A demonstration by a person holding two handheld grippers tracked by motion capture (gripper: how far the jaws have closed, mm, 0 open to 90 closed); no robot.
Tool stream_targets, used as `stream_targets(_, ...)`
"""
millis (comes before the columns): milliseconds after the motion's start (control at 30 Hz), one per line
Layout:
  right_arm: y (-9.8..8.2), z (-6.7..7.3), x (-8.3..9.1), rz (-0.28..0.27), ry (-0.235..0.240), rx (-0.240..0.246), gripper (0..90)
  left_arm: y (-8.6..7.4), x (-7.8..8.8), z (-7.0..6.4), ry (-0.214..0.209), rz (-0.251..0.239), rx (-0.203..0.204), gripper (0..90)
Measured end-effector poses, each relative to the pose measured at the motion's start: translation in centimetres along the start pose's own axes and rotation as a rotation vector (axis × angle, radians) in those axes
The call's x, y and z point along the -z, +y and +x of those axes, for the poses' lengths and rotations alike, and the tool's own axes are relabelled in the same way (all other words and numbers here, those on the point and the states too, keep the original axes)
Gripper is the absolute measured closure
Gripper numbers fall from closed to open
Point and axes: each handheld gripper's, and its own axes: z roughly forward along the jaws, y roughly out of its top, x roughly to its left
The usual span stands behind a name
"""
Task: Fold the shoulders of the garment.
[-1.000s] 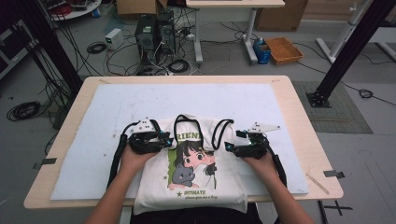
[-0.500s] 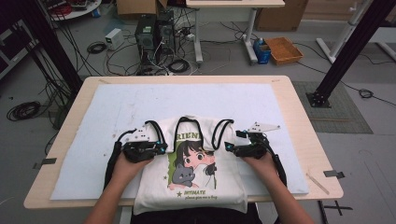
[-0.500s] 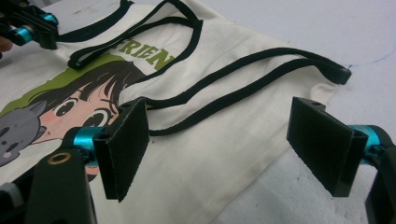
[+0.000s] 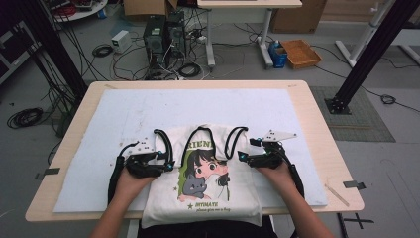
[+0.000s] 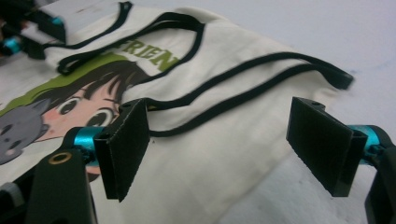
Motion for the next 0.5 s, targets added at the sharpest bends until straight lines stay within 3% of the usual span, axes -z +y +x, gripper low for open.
stream_targets(133, 1.1, 1.7, -0.4, -0.018, 0.050, 0.110, 37.0, 0.3, 0.7, 0.6, 0.045, -0.076, 0.012, 38.0)
stream_targets(267, 1.5, 3.1, -2.3, 0.055, 0.076, 0.189, 51.5, 0.4, 0.7, 0.9, 0.065, -0.091, 0.005, 37.4)
stream_targets(500, 1.3, 4.0, -4.2, 0.168, 0.052, 0.242, 84.7, 0.5, 0.8, 1.3, 0.092, -0.097, -0.002, 37.4)
